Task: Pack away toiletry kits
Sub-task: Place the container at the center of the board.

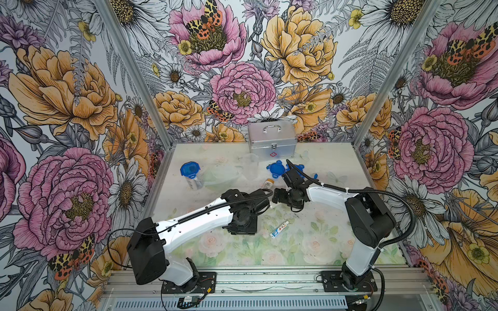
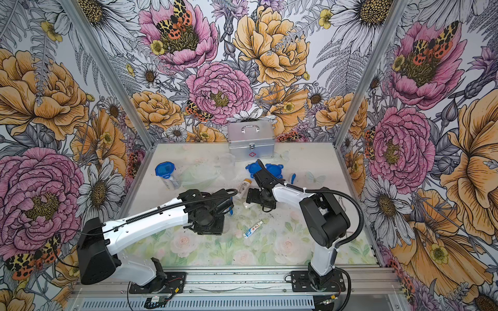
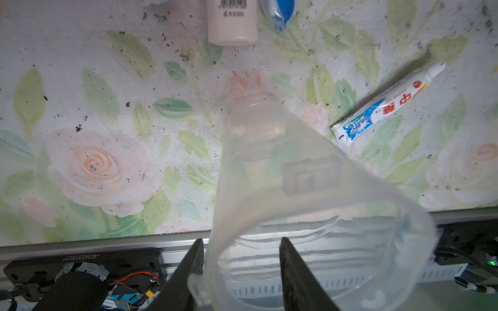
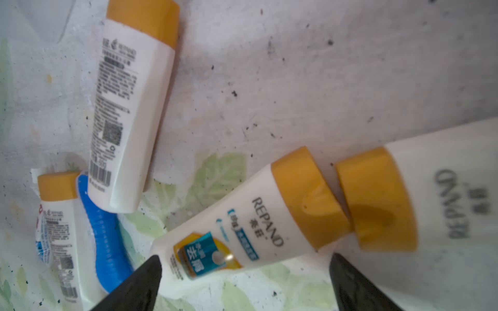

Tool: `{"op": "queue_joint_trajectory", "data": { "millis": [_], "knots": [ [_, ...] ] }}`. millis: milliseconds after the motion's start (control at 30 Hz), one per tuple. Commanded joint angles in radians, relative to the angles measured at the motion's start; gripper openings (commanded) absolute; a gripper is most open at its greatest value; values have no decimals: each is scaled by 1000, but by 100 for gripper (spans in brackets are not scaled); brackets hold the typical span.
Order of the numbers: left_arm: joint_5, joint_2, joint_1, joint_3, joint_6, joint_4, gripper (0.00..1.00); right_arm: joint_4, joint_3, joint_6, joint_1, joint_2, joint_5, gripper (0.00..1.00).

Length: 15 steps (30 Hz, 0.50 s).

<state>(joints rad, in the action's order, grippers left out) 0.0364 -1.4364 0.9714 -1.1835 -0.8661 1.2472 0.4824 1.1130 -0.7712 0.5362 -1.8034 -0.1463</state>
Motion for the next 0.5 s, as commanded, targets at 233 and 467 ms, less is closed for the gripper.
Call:
{"op": "queue_joint_trajectory", "data": {
  "millis": [233,467],
  "knots": [
    [-10,90,3,30,-26,-18,71,14,93,20,38,-111,32,96],
    [-22,150,-14,37,-40,-18,73,112,106,98,85,-132,127,93]
  ]
}}
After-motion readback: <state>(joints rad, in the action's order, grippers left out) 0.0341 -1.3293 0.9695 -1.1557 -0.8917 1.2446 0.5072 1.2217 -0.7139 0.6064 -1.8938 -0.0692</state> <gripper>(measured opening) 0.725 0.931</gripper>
